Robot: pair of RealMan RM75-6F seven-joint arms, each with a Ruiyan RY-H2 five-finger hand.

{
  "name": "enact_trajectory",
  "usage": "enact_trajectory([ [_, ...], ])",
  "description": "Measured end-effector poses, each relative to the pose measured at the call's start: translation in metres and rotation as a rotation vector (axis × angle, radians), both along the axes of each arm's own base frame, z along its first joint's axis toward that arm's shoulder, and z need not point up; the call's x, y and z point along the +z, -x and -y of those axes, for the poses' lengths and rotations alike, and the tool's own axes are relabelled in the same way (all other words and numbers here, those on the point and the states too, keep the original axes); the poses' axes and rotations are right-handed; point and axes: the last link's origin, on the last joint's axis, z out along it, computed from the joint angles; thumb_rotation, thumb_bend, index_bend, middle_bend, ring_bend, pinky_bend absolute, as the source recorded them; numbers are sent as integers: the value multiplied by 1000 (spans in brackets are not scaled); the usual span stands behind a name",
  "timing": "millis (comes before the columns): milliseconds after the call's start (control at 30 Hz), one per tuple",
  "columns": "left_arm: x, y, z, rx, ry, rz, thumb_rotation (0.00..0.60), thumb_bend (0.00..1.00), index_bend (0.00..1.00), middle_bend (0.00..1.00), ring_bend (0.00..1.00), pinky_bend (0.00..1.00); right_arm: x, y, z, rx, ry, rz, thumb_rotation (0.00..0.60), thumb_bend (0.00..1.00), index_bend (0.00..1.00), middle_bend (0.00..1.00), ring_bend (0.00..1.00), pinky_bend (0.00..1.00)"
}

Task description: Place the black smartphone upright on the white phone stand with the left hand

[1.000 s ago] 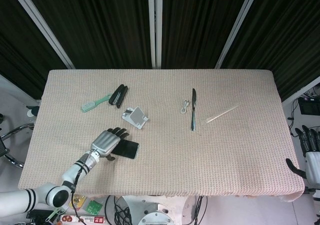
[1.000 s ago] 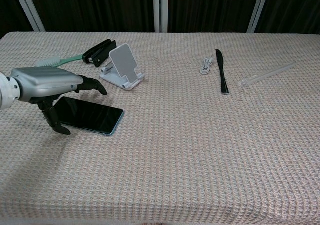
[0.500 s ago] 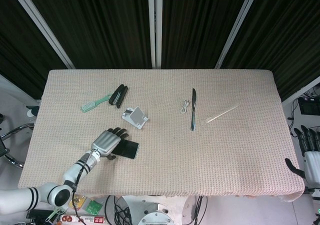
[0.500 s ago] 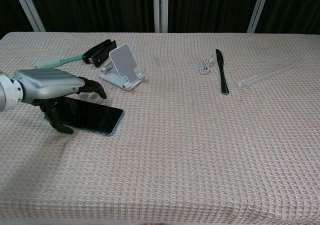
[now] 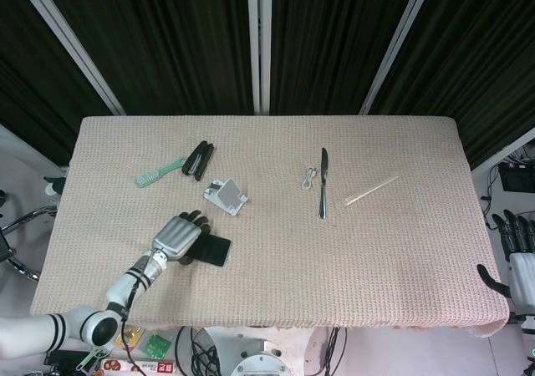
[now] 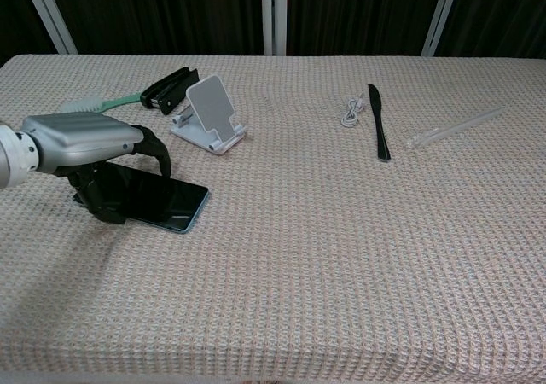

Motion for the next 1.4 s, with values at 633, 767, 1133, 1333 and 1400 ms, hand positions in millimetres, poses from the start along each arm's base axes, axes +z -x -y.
enact_trajectory([
  [633, 4, 3, 0, -50, -38, 32, 600, 320, 507, 551, 415, 481, 0, 1, 0, -6, -9, 6, 600, 171, 0, 0, 0, 0],
  [767, 6, 2, 1, -55, -38, 49, 600, 337, 513, 556, 425, 481, 0, 1, -1, -7, -9, 5, 600, 172, 0, 0, 0, 0],
  [1133, 47, -5, -2, -112, -113, 69, 600, 341, 538, 558, 427, 480, 4, 1, -1, -7, 6, 5, 600, 173, 0, 0, 0, 0],
  [1333, 94, -17, -11, -200, -226, -16, 600, 351, 541, 560, 427, 480, 6, 1, -3, 1, 9, 10, 600, 173, 0, 0, 0, 0],
  [1400, 109, -25, -16, -233, -262, -55, 600, 352, 541, 560, 427, 480, 5, 0, -3, 4, 10, 12, 600, 173, 0, 0, 0, 0],
])
